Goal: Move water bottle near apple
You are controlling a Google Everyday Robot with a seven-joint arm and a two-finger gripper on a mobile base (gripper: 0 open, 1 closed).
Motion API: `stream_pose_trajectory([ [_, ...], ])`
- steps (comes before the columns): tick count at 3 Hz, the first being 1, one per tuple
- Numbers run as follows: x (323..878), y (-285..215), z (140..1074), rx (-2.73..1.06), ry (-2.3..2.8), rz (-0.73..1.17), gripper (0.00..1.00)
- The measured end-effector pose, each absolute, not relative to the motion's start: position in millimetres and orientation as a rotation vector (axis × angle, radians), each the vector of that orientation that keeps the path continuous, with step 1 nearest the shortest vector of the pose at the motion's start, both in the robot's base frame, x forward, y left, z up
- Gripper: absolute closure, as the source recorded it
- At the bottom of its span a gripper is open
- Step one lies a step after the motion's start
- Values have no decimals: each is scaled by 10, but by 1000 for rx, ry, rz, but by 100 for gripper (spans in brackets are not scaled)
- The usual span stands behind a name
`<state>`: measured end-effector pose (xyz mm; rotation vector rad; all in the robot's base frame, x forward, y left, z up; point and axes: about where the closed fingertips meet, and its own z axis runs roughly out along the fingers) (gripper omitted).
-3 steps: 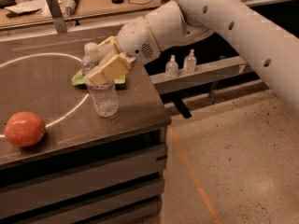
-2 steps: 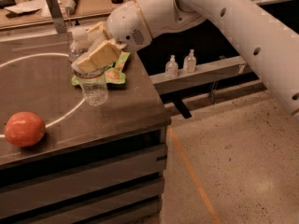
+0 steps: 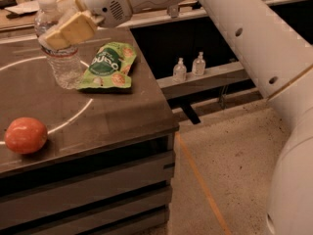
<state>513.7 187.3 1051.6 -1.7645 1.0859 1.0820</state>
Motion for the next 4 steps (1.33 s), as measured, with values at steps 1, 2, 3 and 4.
stream_pose_trajectory([
  [1, 5079, 2126, 10639, -1774, 1041, 1089, 100],
  [2, 5024, 2358, 10687, -1781, 1018, 1087, 100],
  [3, 5032, 2553, 10620, -1778, 1025, 1117, 100],
  [4, 5068, 2748, 10436, -1772, 1062, 1160, 100],
])
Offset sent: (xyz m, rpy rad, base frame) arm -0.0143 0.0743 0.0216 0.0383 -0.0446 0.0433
